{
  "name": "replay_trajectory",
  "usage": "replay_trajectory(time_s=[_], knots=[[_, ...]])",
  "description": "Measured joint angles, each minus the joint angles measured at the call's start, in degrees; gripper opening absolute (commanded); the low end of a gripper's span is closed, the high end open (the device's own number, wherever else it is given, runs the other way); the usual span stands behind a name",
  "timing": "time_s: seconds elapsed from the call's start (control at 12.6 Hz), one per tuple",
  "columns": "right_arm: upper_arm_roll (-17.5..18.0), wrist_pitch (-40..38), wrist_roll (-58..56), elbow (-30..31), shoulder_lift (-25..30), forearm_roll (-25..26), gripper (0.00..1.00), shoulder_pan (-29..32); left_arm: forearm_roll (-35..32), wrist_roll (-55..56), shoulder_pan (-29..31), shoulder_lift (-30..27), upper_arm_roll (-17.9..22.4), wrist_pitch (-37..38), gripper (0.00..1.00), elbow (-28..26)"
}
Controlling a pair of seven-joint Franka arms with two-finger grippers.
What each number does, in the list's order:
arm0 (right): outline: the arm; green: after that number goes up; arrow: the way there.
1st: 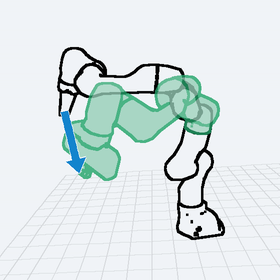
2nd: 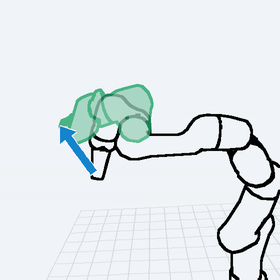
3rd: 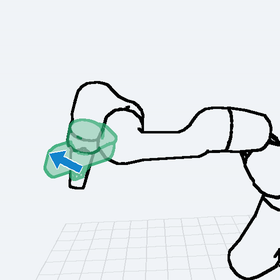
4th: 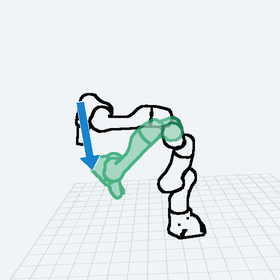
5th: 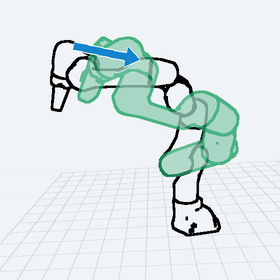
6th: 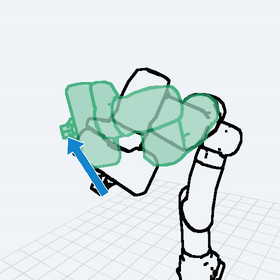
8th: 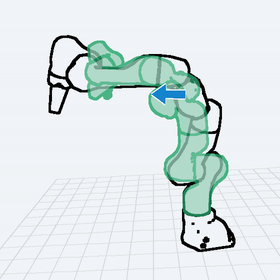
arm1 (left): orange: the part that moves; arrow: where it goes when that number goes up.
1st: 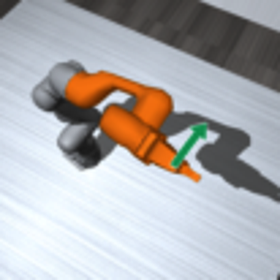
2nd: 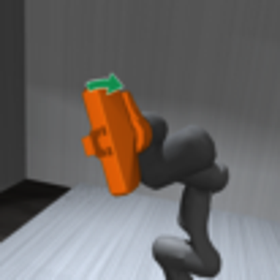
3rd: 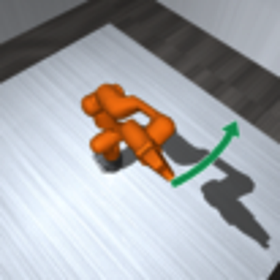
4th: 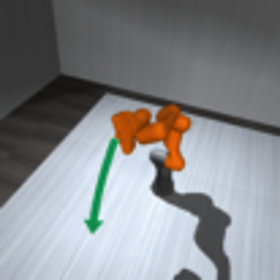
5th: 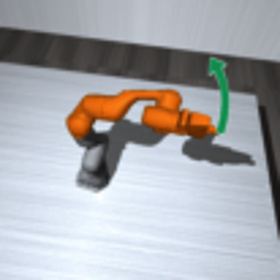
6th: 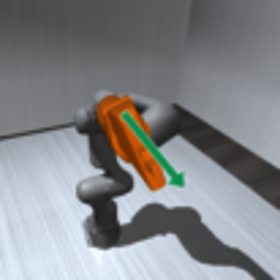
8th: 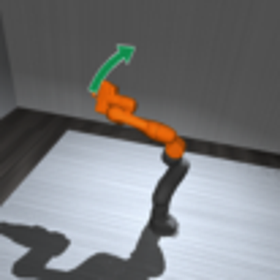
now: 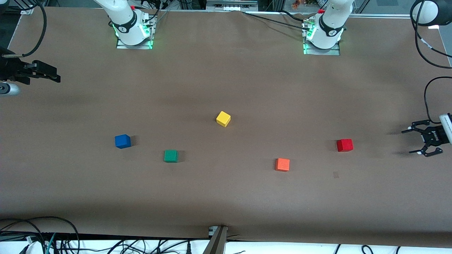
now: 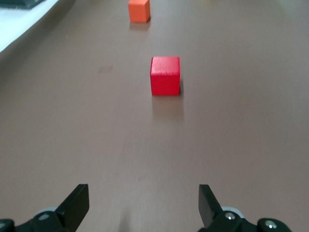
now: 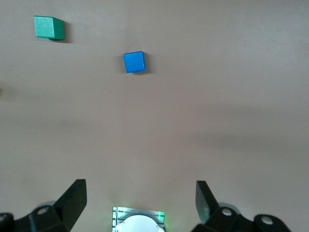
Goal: Pass red block to right arm, stack on blue
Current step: 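Lower the left gripper around the red cube and close it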
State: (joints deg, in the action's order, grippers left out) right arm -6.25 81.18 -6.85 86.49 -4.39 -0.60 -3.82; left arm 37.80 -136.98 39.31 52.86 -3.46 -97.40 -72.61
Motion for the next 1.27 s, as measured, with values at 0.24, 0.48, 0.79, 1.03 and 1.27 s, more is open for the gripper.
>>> replay_trajectory(time_s=[0.24, 0.48, 0.79, 1.03, 1.27], knots=[[0.0, 0.0, 0.0, 0.0, -0.02, 0.0, 1.0, 0.01, 3.05, -2.14, -0.47, 2.95, -1.08, 1.34, 1.0, 0.02], [0.0, 0.0, 0.0, -0.01, -0.04, 0.0, 1.0, 0.02, 3.56, -2.44, -0.63, 5.66, -3.76, 3.84, 1.0, 0.03], [0.0, 0.0, 0.0, -0.01, -0.09, 0.0, 1.0, 0.02, 4.32, -2.75, -1.21, 10.0, -8.02, 6.35, 1.0, 0.07], [0.0, 0.0, 0.0, -0.01, -0.11, 0.0, 1.0, 0.02, 5.6, -2.83, -2.54, 11.36, -8.49, 7.4, 1.0, 0.08], [0.0, 0.0, 0.01, -0.01, -0.11, 0.0, 1.0, 0.02, 7.44, -2.94, -3.35, 12.59, -8.49, 7.62, 1.0, 0.08]])
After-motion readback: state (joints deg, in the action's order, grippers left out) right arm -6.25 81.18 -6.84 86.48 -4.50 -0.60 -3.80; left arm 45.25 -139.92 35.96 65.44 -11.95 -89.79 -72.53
